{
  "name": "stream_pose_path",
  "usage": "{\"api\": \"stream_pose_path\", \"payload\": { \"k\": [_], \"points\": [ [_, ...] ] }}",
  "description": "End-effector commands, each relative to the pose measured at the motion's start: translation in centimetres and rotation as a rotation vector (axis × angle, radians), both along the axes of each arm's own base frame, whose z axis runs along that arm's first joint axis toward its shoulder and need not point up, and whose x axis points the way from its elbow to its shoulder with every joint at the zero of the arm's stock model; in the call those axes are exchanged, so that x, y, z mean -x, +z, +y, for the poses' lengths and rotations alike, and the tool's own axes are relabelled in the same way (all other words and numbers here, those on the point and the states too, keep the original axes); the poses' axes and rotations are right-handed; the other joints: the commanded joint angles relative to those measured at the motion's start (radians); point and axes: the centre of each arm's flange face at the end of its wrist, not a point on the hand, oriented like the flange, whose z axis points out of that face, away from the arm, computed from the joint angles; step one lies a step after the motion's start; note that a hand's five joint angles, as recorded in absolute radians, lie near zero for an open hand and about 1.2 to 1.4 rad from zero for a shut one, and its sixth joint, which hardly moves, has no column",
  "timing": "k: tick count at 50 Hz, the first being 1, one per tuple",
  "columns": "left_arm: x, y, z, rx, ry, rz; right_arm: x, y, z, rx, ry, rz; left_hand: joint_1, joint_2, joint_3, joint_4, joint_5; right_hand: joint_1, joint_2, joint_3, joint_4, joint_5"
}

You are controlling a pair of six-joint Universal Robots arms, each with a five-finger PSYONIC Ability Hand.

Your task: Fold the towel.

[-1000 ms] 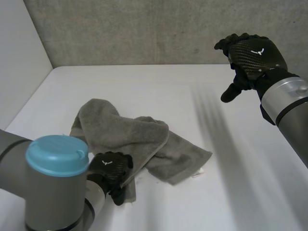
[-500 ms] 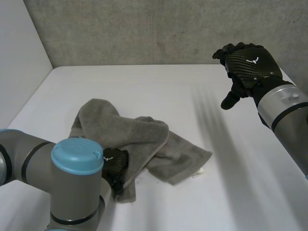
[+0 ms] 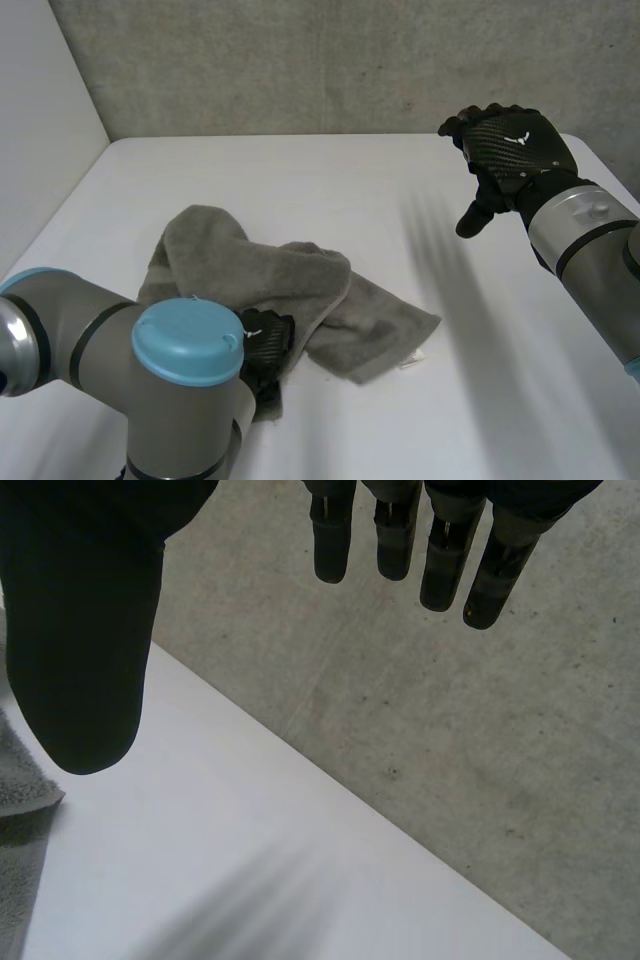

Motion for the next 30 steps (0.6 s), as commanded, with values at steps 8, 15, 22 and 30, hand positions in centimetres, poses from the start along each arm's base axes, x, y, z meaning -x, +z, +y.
{"api": "stream_pose_path", "payload": {
  "k": [8, 15, 22, 30],
  "points": [
    [0.5, -1.0, -0.8, 0.002, 0.022, -0.018, -0.2, -0.3, 0.1, -0.008, 0.008, 0.005, 0.165, 0.167, 0.166, 0.168, 0.169, -0.033, -0.057, -0.038, -0.055, -0.064],
    [0.2, -1.2, -1.2, 0.015, 0.064, -0.04, -0.4, -0.4, 0.3, 0.003, 0.017, 0.029, 0.541, 0.543, 0.542, 0.544, 0.545, -0.033, -0.057, -0.038, -0.055, -0.064],
    [-0.5, 2.0, -1.7, 0.125, 0.128, -0.019, -0.4, -0.5, 0.3, 0.007, 0.019, 0.043, 0.823, 0.825, 0.824, 0.825, 0.827, -0.033, -0.057, -0.038, -0.055, -0.064],
    [-1.6, 5.5, -2.5, 0.233, 0.142, -0.012, -0.6, -1.6, -0.3, -0.026, 0.018, 0.049, 0.823, 0.825, 0.824, 0.825, 0.827, -0.033, -0.057, -0.038, -0.055, -0.064]
  ]
}}
